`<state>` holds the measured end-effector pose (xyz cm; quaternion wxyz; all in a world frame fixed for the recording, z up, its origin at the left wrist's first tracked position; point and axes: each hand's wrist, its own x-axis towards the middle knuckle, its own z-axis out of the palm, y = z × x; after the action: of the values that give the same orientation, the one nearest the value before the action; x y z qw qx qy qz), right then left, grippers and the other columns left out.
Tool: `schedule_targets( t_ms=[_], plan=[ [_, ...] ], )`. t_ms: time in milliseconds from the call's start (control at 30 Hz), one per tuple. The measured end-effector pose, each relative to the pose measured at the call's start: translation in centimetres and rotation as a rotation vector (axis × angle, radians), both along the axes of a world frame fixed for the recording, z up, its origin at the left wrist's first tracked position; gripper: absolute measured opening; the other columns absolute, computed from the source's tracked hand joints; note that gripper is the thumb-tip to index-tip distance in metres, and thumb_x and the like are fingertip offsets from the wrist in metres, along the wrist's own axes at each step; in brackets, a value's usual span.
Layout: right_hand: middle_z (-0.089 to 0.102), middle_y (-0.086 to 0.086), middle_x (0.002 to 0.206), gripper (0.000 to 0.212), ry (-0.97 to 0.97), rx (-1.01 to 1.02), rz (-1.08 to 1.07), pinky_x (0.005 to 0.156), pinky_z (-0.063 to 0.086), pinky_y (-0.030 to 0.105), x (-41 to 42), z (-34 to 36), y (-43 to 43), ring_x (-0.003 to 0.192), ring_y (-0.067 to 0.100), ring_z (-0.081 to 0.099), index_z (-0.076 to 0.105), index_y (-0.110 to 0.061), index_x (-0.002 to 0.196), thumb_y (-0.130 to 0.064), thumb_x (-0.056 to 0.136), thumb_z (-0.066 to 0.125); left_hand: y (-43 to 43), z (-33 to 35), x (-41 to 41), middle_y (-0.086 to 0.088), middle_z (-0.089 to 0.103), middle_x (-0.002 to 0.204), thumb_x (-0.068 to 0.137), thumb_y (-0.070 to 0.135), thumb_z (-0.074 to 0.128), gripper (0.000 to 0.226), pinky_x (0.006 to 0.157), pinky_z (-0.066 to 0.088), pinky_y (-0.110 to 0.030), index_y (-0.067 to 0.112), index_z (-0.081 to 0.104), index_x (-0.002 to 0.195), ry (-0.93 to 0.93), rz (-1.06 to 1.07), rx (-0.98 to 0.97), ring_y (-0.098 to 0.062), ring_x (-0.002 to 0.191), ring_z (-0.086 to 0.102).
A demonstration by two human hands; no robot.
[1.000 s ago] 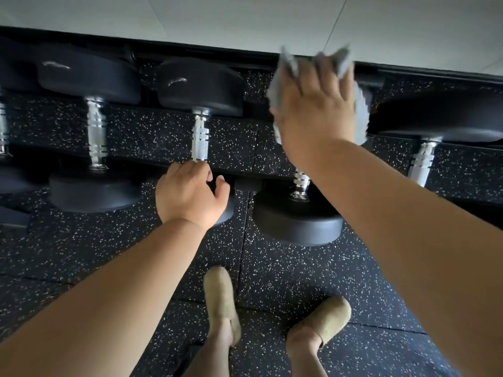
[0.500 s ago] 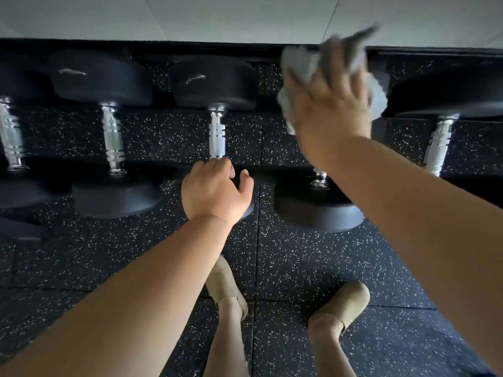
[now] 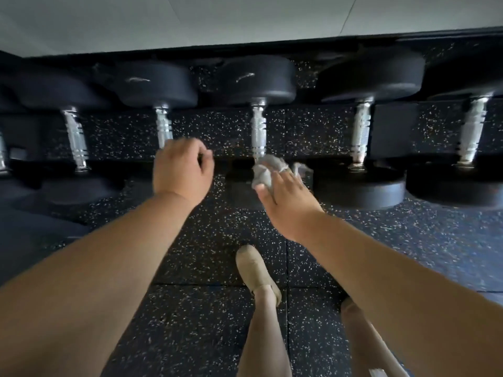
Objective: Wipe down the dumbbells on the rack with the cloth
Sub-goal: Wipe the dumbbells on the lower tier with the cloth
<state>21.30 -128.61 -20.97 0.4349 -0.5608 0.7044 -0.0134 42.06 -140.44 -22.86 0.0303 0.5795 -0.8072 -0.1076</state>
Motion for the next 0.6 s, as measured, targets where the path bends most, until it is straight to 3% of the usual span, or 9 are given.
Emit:
schedule_targets(
  t_ms=[67, 200, 300, 400, 467, 600],
  plan=[
    [0.029, 0.008, 0.166, 0.073, 0.130, -0.159, 0.180, 0.130, 0.005, 0.046, 3.4, -0.6, -1.1, 0.157, 0.026, 0.016, 0.021, -0.018, 0.162, -0.059, 0.102, 0.009, -1.8, -0.4, 3.1, -0.005, 0.066, 0.090, 0.102, 0.036, 0.053, 0.024, 0.077, 0.047, -0.043, 0.018, 0.065, 0.092, -0.101, -0.047, 0.001, -0.024, 0.083, 0.049],
    [0.013, 0.001, 0.172, 0.071, 0.251, -0.257, 0.442, 0.128, -0.006, 0.046, 6.3, -1.7, -1.4, 0.159, 0.023, 0.002, 0.015, -0.023, 0.165, -0.062, 0.105, 0.017, -3.0, -2.5, 5.9, -0.009, 0.069, 0.102, 0.100, 0.046, 0.052, 0.032, 0.082, 0.048, -0.047, 0.017, 0.066, 0.099, -0.124, -0.060, 0.029, -0.034, 0.096, 0.054],
    [0.023, 0.000, 0.169, 0.074, 0.307, -0.262, 0.316, 0.128, 0.011, 0.053, 3.9, -2.4, 0.3, 0.156, 0.026, 0.017, 0.029, -0.024, 0.160, -0.067, 0.101, 0.021, -2.7, -3.1, 6.0, -0.005, 0.070, 0.097, 0.098, 0.052, 0.049, 0.037, 0.080, 0.046, -0.045, 0.020, 0.067, 0.097, -0.121, -0.054, 0.003, -0.034, 0.095, 0.056],
    [0.049, 0.016, 0.147, 0.091, 0.367, -0.125, -0.034, 0.119, 0.032, 0.053, 1.6, -3.0, 1.4, 0.140, 0.036, 0.039, 0.045, -0.013, 0.142, -0.074, 0.094, -0.003, -2.7, -3.0, 6.3, -0.004, 0.070, 0.091, 0.097, 0.050, 0.051, 0.035, 0.075, 0.045, -0.044, 0.019, 0.068, 0.093, -0.092, -0.071, 0.006, -0.032, 0.089, 0.055],
    [0.052, 0.018, 0.139, 0.086, 0.353, -0.081, -0.158, 0.114, 0.036, 0.053, 2.2, -3.2, 0.7, 0.132, 0.038, 0.043, 0.047, -0.009, 0.136, -0.071, 0.096, 0.002, -2.7, -3.0, 6.4, -0.003, 0.069, 0.086, 0.096, 0.049, 0.051, 0.035, 0.071, 0.045, -0.043, 0.018, 0.068, 0.090, -0.073, -0.067, -0.001, -0.031, 0.085, 0.055],
    [0.061, 0.012, 0.131, 0.073, 0.386, -0.233, 0.109, 0.115, 0.031, 0.054, 6.4, -2.1, -1.6, 0.129, 0.034, 0.048, 0.056, -0.016, 0.136, -0.063, 0.101, 0.012, -2.6, -3.1, 6.4, -0.002, 0.066, 0.080, 0.094, 0.049, 0.051, 0.036, 0.065, 0.043, -0.041, 0.018, 0.066, 0.086, -0.046, -0.057, 0.003, -0.030, 0.081, 0.055]
  ],
)
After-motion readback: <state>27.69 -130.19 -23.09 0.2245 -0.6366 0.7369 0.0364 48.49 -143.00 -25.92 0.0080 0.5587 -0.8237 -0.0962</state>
